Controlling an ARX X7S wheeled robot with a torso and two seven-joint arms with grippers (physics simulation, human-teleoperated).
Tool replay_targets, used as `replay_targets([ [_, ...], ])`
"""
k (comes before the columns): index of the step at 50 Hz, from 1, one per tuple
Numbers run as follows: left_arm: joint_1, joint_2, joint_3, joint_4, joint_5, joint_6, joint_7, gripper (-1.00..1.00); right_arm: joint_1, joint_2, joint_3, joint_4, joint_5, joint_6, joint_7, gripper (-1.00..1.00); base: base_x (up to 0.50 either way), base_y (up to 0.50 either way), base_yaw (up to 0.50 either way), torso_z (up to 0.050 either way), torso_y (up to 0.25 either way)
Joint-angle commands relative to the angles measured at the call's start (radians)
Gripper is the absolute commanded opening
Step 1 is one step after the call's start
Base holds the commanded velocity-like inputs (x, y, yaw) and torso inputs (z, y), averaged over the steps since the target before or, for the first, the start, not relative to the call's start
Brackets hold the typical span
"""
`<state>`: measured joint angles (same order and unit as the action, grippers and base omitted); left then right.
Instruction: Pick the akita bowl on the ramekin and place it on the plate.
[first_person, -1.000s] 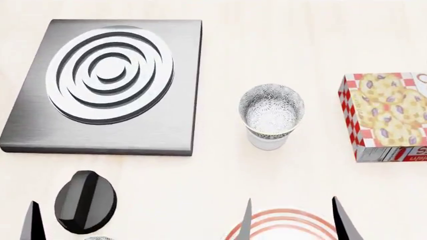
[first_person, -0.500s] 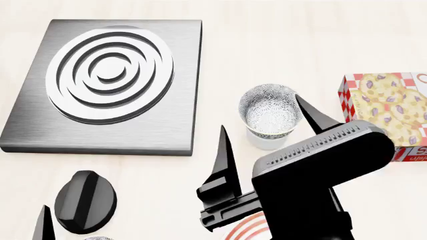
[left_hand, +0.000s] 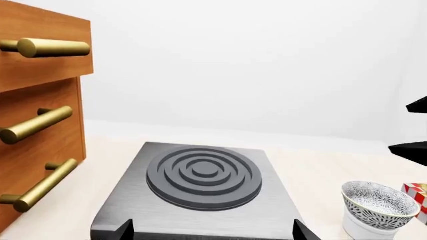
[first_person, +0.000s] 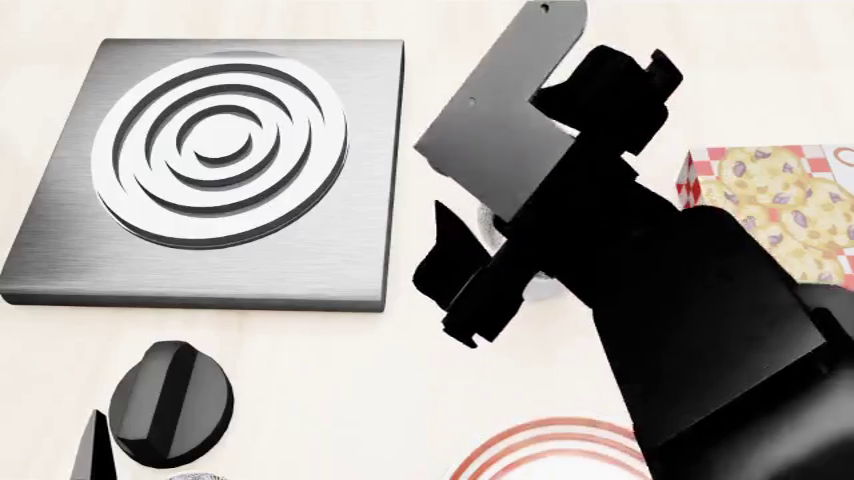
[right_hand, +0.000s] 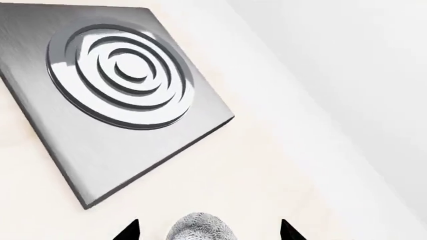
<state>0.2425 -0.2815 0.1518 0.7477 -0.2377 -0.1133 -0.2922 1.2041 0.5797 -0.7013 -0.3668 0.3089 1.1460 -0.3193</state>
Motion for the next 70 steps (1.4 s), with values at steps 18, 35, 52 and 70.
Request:
replay_targets([
  [18, -0.011, -0.015, 0.015, -0.017, -0.012, 0.002, -0.021, 1.0, 0.181, 0.008, -0.211, 0.246, 0.031, 0.032, -0.246, 1.0, 0.0, 0.0, 0.0, 0.0, 0.0],
  [35, -0.015, -0.025, 0.021, -0.023, -0.019, 0.007, -0.03, 1.0, 0.142, -0.044, -0.203, 0.365, 0.024, -0.041, -0.227, 1.0, 0.0, 0.0, 0.0, 0.0, 0.0],
  [52, -0.014, -0.036, 0.023, -0.019, -0.024, 0.016, -0.039, 1.0, 0.095, -0.072, -0.241, 0.465, -0.017, -0.132, -0.202, 1.0, 0.0, 0.0, 0.0, 0.0, 0.0],
  [70, -0.016, -0.045, 0.026, -0.021, -0.03, 0.019, -0.049, 1.0, 0.075, -0.088, -0.23, 0.531, -0.028, -0.191, -0.177, 1.0, 0.0, 0.0, 0.0, 0.0, 0.0],
])
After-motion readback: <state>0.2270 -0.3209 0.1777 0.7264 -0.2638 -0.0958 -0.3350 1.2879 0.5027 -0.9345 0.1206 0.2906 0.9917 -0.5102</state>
